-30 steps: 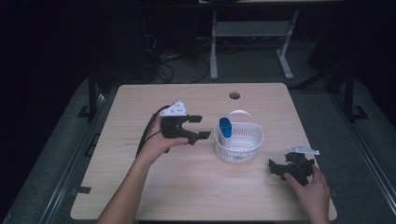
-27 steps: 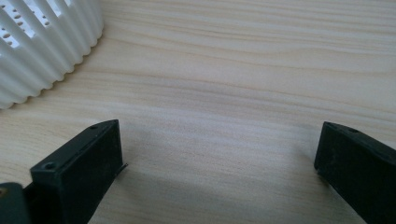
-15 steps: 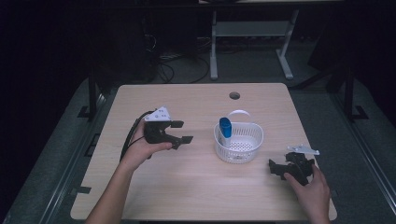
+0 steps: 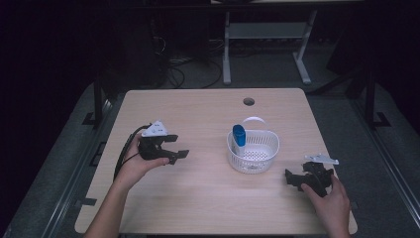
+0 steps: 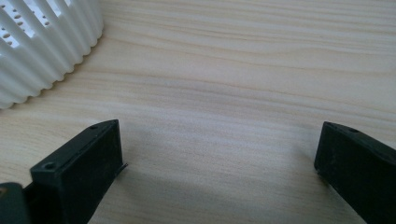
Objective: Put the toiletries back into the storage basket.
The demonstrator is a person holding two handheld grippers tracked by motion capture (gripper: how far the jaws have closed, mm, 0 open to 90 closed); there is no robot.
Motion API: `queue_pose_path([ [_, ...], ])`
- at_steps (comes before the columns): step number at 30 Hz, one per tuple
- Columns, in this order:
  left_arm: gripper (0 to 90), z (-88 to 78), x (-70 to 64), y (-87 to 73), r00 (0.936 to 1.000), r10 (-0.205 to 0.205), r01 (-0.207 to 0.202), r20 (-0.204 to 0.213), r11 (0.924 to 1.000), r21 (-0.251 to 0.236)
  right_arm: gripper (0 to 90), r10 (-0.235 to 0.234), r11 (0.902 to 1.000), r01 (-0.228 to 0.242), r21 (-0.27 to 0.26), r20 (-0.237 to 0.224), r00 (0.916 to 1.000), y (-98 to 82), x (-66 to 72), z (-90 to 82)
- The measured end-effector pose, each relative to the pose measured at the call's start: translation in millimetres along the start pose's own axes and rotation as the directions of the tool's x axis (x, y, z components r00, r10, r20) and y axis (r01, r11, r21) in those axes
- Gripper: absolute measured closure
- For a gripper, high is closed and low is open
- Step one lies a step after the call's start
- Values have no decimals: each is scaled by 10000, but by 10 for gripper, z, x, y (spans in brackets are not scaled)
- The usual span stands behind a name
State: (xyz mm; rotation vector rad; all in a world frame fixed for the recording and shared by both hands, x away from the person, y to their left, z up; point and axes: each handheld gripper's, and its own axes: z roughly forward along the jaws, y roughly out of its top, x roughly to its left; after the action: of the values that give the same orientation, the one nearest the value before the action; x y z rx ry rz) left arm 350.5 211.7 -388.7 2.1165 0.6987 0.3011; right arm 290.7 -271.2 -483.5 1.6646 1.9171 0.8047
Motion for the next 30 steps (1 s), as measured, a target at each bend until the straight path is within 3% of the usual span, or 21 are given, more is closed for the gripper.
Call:
queue_pose_path([
  [3,257,-22,-3,-104,9993,49,-37,-374,9994,330,4,6,10000,-6,1,1,10000,0,0,0],
  [14,257,-100,5,-397,9976,-154,214,-673,9957,904,5,-3,10000,3,0,-1,10000,0,0,0],
  [20,257,-137,20,-590,9953,-209,339,-947,9898,1380,4,-1,10000,1,-1,-2,10000,0,0,0],
  [30,241,-294,86,-902,9815,-397,735,-1875,9814,1773,4,0,10000,0,1,0,10000,0,0,0],
])
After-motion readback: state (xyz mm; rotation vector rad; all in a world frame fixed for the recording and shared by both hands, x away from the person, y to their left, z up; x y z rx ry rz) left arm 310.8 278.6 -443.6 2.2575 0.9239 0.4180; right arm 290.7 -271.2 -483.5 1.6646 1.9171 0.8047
